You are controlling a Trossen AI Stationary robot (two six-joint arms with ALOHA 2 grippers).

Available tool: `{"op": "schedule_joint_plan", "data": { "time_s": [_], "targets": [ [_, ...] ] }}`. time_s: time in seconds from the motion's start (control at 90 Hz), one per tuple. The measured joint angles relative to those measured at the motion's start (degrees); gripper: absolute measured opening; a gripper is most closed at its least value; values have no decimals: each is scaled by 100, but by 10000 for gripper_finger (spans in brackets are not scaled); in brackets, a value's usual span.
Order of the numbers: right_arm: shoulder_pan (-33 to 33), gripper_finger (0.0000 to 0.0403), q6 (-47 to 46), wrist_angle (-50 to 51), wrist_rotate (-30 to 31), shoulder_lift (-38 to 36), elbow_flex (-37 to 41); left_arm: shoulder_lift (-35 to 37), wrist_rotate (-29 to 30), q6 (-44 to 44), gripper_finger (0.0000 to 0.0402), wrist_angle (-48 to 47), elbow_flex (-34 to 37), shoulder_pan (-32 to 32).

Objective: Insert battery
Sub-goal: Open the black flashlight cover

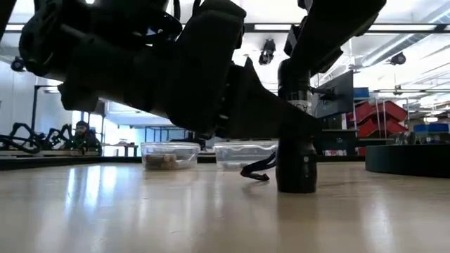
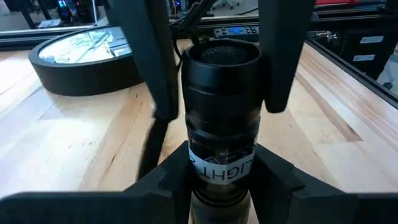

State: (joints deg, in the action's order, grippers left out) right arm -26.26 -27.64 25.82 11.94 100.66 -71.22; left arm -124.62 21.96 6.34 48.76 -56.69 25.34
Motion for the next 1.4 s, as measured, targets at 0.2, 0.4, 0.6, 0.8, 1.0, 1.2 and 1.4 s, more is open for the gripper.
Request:
{"op": "schedule_joint_plan", "data": {
  "time_s": [0.2,0.4,0.6,0.8,1.0,1.2,1.4],
  "targets": [
    [0,96,-58,24,0,-2,-2,0,-7,24,97,-123,4,0],
    [4,96,621,50,-234,-4,-31,2,-180,-159,105,-188,5,-5],
    [4,103,2169,29,-414,-4,-40,4,-606,-207,96,-181,7,-11],
    [123,95,3778,14,-755,-7,-42,4,-805,-164,106,-181,9,-11],
    [467,107,4208,-205,-1532,-4,-32,4,-895,-1,98,-160,20,0],
    [527,143,2970,-276,-1556,-31,-26,4,-746,137,106,-165,20,11],
    [330,168,1564,-79,-1169,-71,-262,2,-698,55,98,-171,13,0]
  ]
}}
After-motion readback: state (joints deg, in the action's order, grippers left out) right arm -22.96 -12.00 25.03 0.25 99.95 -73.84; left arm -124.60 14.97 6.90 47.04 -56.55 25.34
